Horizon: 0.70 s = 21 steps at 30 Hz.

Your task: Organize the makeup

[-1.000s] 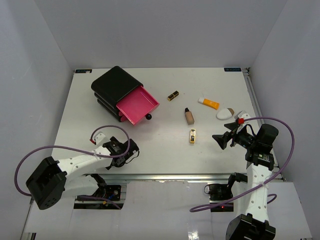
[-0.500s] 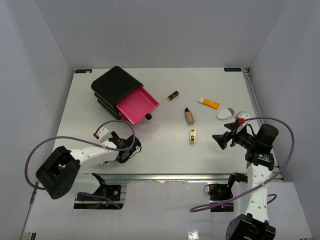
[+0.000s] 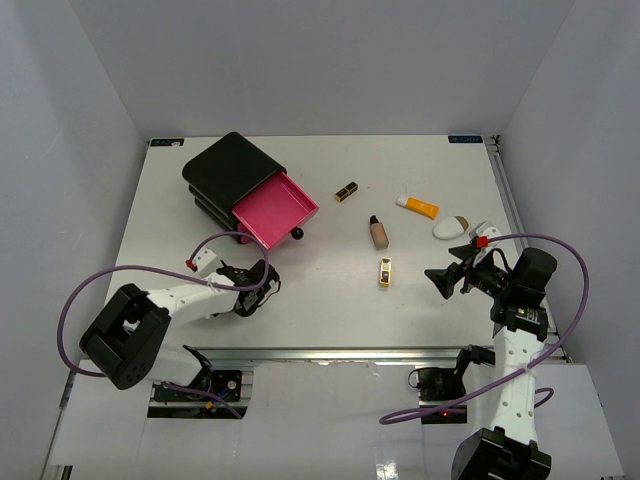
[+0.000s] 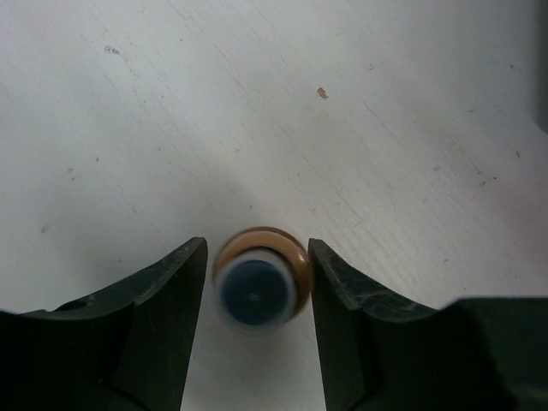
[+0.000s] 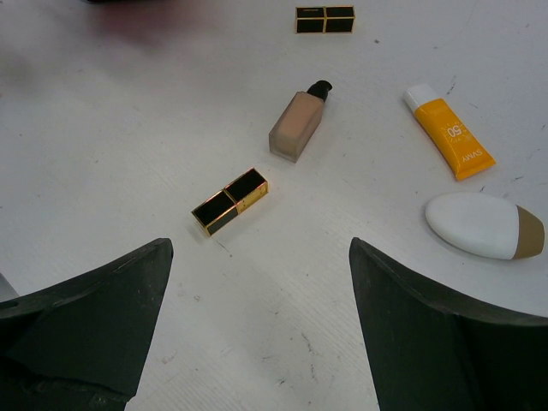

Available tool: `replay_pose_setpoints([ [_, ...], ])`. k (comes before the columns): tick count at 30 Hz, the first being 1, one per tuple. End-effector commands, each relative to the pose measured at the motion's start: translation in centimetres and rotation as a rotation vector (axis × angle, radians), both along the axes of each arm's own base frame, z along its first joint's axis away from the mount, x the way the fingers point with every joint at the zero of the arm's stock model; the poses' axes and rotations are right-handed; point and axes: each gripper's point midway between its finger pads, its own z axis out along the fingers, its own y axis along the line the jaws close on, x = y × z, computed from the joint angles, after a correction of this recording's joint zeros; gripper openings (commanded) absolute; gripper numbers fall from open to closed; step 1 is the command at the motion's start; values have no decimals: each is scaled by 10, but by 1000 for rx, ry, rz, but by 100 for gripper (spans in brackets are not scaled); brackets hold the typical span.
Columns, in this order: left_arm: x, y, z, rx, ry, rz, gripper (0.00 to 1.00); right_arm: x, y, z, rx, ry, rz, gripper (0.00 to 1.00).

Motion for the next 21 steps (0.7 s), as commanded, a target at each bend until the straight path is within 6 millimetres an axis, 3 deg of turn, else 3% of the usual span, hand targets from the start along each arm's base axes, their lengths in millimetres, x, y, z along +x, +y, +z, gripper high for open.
replay_pose_setpoints([
  [1, 10, -2, 7, -20, -39, 14, 53, 4, -3, 19, -14, -48, -8, 90],
  [8, 10, -5, 10, -55, -38, 4, 28, 5, -3, 19, -15, -47, -10, 90],
  [13, 17, -32, 29, -182, -31, -107, 16, 5, -3, 18, -15, -46, -13, 90],
  [17, 20, -60, 72, -286, -80, -302, 6, 5, -3, 19, -16, -48, -13, 90],
  [19, 18, -74, 104, -348, -142, -428, 2, 5, -3, 19, -14, -47, -10, 90],
  [21, 17, -76, 125, -339, -172, -496, 0, 5, -3, 19, -13, -46, -9, 90],
])
